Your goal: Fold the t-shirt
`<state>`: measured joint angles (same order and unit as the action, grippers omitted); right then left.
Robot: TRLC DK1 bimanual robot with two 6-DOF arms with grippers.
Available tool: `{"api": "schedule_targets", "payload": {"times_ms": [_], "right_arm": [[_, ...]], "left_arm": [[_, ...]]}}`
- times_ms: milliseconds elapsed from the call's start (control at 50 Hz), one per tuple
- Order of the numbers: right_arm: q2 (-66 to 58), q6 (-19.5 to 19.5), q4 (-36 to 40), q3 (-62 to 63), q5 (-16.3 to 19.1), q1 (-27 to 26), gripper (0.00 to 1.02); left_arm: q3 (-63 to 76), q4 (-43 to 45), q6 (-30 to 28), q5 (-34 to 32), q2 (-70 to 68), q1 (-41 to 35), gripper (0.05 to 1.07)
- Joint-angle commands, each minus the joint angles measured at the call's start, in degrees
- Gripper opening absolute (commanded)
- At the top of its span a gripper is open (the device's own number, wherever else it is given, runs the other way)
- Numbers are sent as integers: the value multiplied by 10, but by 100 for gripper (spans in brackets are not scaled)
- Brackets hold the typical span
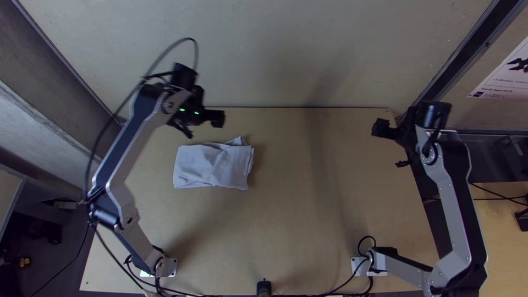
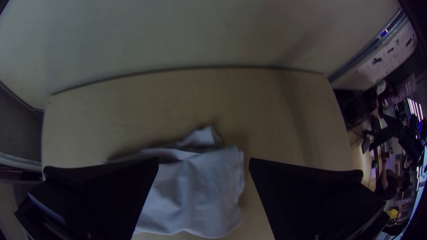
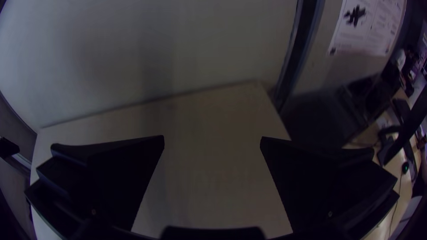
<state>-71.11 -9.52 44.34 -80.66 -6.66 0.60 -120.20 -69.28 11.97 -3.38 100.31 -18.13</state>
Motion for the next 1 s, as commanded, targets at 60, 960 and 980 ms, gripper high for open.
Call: {"api": "schedule_targets", "payload": {"times_ms": [60, 960, 980], "right_arm": [[68, 57, -58, -21, -3, -4, 99], [607, 81, -321, 304, -13, 38, 99], [614, 78, -319, 307, -13, 38, 99]], "left_arm": [[30, 13, -48, 4, -84, 76, 103], [747, 537, -151, 10, -802, 342, 103], [764, 549, -152, 10, -823, 341, 103]]}}
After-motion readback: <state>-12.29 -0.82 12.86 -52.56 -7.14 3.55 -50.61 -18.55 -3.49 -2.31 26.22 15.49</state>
